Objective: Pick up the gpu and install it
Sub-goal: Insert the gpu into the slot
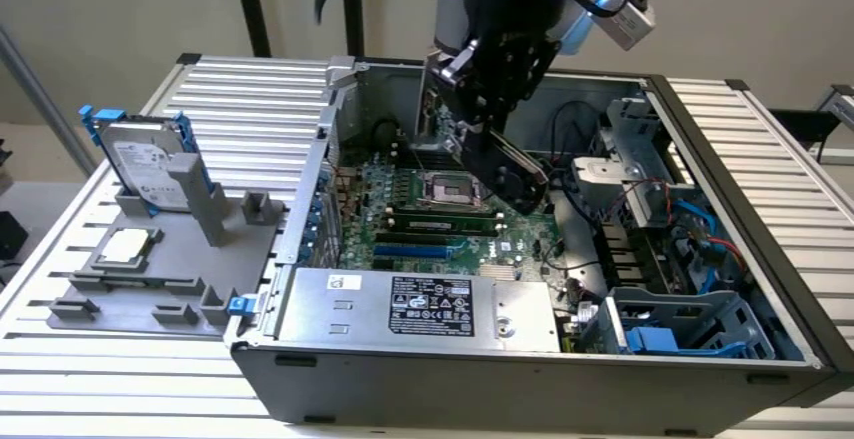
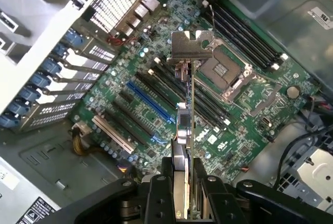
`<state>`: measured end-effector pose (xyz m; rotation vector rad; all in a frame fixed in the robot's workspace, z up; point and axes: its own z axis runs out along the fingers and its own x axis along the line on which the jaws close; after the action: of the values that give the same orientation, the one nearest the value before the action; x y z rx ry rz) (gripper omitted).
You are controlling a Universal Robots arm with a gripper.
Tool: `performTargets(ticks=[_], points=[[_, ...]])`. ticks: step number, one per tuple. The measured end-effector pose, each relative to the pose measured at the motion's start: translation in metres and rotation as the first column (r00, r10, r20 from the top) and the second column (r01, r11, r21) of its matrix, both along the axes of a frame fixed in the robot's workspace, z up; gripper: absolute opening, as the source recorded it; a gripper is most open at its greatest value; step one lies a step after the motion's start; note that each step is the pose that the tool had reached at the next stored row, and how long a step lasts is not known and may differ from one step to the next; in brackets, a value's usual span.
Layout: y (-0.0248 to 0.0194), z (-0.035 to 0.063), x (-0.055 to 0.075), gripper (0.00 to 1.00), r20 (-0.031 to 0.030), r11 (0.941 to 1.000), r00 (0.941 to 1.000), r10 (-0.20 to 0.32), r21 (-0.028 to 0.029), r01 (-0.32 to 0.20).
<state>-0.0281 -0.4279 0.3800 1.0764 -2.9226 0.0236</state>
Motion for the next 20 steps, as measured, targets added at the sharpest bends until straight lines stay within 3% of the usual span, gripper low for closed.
performTargets(ticks=[5,9,15,20], points=[[0.0000,-0.0030,0.000,0.26,0.0000,0.9959,0.9959,0.090,0.0000,-0.090],[0.0000,-0.0054,0.000,0.26,0.0000,0.9868,0.9868,0.162,0.0000,-0.162],[0.0000,-0.0090,0.000,0.26,0.0000,0.9632,0.9632,0.269,0.0000,-0.269],[0.0000,-0.0128,0.000,0.26,0.0006,0.9350,0.9350,0.355,-0.0001,-0.355]])
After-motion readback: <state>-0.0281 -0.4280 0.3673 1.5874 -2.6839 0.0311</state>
